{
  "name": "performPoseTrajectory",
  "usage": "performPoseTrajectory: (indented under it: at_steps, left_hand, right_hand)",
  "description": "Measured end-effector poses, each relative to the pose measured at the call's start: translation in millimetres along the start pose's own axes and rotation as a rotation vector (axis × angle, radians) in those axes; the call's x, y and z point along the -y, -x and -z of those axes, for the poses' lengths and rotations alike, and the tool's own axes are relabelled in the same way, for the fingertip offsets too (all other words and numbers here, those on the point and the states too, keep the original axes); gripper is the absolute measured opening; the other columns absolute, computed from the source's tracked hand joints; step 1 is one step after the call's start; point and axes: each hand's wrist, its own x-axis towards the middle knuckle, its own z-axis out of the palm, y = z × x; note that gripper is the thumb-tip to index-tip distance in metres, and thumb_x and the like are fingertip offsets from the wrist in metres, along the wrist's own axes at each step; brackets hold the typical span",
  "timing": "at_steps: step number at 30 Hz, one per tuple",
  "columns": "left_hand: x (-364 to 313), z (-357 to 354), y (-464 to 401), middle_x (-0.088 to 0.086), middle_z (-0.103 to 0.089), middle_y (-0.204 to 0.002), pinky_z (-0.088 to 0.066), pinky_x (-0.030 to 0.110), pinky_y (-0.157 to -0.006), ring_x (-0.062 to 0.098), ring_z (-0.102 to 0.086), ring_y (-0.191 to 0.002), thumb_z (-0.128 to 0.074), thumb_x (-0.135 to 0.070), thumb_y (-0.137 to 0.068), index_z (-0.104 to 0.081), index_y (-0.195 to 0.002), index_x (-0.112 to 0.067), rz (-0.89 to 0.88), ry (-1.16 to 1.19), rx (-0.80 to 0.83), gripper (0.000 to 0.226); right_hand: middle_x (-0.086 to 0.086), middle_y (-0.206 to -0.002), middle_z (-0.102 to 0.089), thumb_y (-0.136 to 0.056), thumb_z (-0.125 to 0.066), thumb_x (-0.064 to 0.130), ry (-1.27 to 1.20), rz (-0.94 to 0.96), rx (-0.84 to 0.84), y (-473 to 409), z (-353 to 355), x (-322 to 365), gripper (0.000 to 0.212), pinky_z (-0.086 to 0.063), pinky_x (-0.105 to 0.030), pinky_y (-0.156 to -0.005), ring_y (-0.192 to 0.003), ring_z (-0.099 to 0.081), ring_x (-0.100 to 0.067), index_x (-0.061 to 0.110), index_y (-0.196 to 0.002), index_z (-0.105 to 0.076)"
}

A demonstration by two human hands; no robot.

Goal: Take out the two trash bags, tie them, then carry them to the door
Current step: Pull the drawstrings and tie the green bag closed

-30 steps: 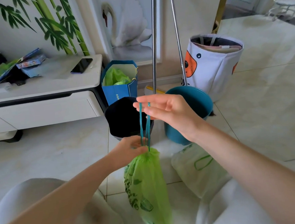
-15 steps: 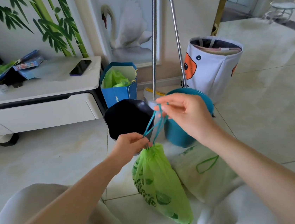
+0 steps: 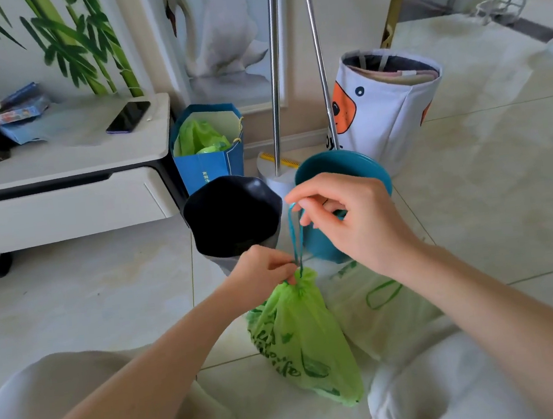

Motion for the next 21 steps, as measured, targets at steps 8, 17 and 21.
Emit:
performPoseTrajectory:
  at_steps: [8,17,21]
  left_hand:
    - [-9.5,-13.3,7.5,-0.006,-0.072,-0.079,-0.054,0.029,-0.076,0.011,-0.063,-0.074,-0.067,-0.032,-0.085,-0.076,-0.091,-0.022,-0.085,-0.127,0.215,0.014]
    - [-4.2,-6.1,8.1,0.016,-0.073,-0.086,-0.038,0.027,-0.05,0.016,-0.044,-0.052,-0.062,-0.034,-0.089,-0.074,-0.068,-0.014,0.005,-0.048,0.17,0.031]
    - [1.6,-0.8,9.0,0.007,-0.074,-0.076,-0.052,0.046,-0.068,0.04,-0.06,-0.073,-0.061,-0.035,-0.089,-0.075,-0.067,-0.017,0.034,0.041,0.121,0.032]
  right_hand:
    - [-0.006,-0.082,-0.072,-0.092,-0.057,0.003,-0.173,-0.103,0.051,-3.6,-14.0,-5.5,0.016,-0.057,-0.021,-0.076,-0.076,-0.072,-0.005,0.006,-0.098,-0.071]
    - [0.0,-0.098,-0.07,-0.092,-0.055,0.018,0.132,-0.46,0.364,6.8,-19.0,-45.5,0.027,-0.051,-0.031,-0.081,-0.076,-0.065,-0.01,0.023,-0.118,-0.056]
    - [-0.004,-0.077,-0.069,-0.093,-0.043,0.049,0.27,-0.567,0.831,32.2,-32.2,-48.5,0.042,-0.053,-0.043,-0.078,-0.074,-0.065,-0.022,0.014,-0.079,-0.061]
